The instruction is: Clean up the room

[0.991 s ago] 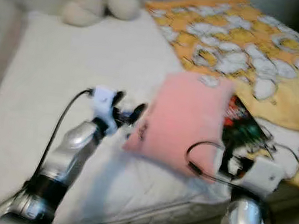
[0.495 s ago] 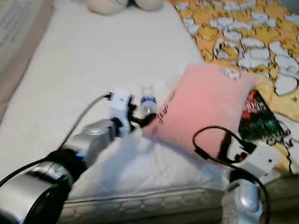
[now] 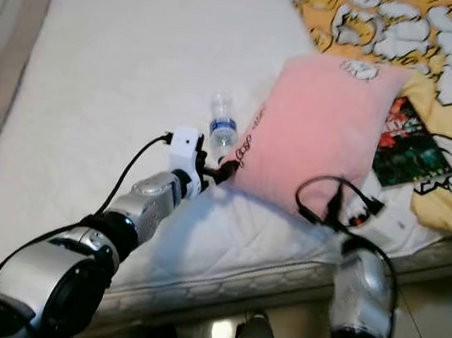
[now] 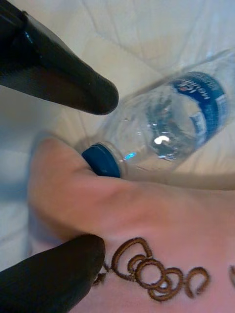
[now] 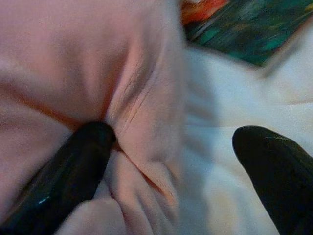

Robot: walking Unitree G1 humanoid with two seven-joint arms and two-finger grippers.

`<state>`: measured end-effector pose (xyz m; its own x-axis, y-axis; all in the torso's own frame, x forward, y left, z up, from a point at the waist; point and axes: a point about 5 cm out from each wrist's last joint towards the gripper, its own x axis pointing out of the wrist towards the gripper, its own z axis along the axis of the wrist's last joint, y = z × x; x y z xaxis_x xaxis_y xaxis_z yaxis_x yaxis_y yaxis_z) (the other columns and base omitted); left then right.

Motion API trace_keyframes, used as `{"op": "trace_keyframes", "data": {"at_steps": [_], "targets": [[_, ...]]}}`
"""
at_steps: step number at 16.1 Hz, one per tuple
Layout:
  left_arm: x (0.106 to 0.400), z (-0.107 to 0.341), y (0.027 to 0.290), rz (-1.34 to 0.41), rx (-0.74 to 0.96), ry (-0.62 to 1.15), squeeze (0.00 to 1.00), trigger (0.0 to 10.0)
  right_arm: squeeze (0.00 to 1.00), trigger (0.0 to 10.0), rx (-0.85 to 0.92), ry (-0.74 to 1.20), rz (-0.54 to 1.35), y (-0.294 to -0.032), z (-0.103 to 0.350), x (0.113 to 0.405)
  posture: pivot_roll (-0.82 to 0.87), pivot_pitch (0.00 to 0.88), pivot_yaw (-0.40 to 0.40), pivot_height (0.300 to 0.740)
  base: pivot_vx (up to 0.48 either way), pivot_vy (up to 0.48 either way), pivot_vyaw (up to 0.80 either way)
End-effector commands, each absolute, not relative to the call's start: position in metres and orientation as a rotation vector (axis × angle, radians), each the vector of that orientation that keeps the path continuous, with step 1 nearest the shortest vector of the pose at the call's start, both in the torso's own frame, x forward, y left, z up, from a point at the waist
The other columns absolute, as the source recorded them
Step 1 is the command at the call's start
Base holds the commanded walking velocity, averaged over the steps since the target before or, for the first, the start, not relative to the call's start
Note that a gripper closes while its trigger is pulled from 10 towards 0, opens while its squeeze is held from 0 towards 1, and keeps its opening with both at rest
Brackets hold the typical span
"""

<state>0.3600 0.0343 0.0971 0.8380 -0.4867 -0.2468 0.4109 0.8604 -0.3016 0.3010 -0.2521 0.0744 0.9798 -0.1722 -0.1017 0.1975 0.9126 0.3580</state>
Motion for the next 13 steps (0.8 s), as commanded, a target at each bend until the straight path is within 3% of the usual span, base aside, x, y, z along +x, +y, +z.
{"op": "trace_keyframes", "data": {"at_steps": [1, 3, 6, 9, 13], "targets": [[0.353, 0.099, 0.009, -0.526, -0.261, 0.335, 0.0, 10.0, 0.0, 10.0, 0.401, 0.095, -0.127, -0.238, 0.068, 0.306, -0.23, 0.263, 0.151, 0.719, 0.0, 0.0, 0.0], [0.344, 0.095, -0.007, -0.567, -0.345, 0.371, 0.0, 10.0, 0.0, 10.0, 0.419, 0.109, -0.043, -0.218, 0.07, 0.323, -0.22, 0.264, 0.14, 0.719, 0.0, 0.0, 0.0], [0.337, 0.101, -0.026, -0.662, -0.523, 0.38, 0.0, 10.0, 0.0, 10.0, 0.439, 0.11, -0.011, -0.21, 0.069, 0.325, -0.22, 0.264, 0.126, 0.719, 0.0, 0.0, 0.0], [0.335, 0.118, -0.042, -0.786, -0.667, 0.332, 0.0, 10.0, 0.0, 10.0, 0.436, 0.12, -0.024, -0.215, 0.06, 0.319, -0.22, 0.269, 0.125, 0.719, 0.0, 0.0, 0.0], [0.337, 0.122, -0.045, -0.755, -0.733, 0.336, 0.0, 10.0, 0.0, 10.0, 0.435, 0.136, -0.052, -0.225, 0.053, 0.309, -0.24, 0.278, 0.121, 0.719, 0.0, 0.0, 0.0]]}}
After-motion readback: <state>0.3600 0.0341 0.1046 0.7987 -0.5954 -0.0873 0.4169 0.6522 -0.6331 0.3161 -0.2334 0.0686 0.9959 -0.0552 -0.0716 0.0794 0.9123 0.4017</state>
